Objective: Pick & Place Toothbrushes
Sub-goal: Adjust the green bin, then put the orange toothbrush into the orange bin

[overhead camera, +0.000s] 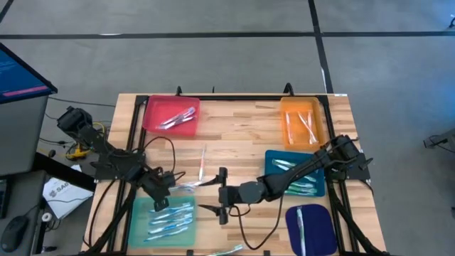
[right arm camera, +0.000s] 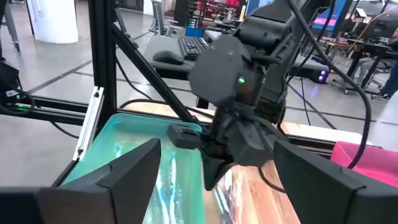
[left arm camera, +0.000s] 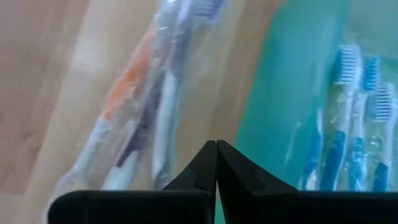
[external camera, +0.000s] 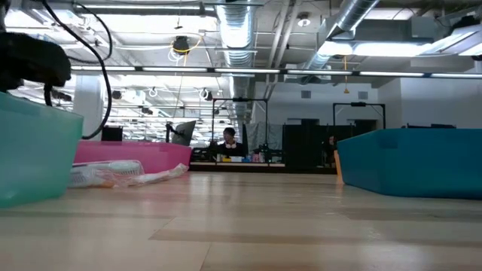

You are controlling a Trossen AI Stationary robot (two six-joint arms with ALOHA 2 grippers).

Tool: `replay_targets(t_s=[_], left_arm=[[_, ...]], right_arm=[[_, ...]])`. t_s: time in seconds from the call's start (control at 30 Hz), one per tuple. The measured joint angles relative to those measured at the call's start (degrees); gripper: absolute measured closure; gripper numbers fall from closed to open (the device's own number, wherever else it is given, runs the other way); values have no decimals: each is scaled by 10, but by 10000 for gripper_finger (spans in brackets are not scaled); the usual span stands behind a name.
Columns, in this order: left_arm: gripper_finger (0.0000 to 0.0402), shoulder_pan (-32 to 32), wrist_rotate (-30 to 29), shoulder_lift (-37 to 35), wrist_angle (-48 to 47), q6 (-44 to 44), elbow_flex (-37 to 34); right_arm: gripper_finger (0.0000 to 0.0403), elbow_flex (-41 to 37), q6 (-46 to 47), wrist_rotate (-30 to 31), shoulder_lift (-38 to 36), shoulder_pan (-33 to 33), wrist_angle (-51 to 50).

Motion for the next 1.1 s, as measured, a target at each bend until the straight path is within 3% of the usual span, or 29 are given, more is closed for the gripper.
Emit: replay_targets(t_s=[0.4, 0.57, 0.8, 0.9, 1.1], left_arm=[[401, -30, -26, -1, 77, 70, 0], [401, -30, -149, -39, 77, 139, 0], [401, -30, -337, -158, 88, 237, 0], [401, -30, -375, -196, 94, 274, 0], [401, -24, -433, -215, 141, 377, 0]], right_arm=[[97, 0, 23, -11, 0, -18, -84], [97, 0, 1, -19, 0, -32, -119], [97, 0, 14, -21, -2, -68, -148], [97, 0, 42, -70, -3, -99, -178], [112, 0, 60, -231, -9, -181, -196]])
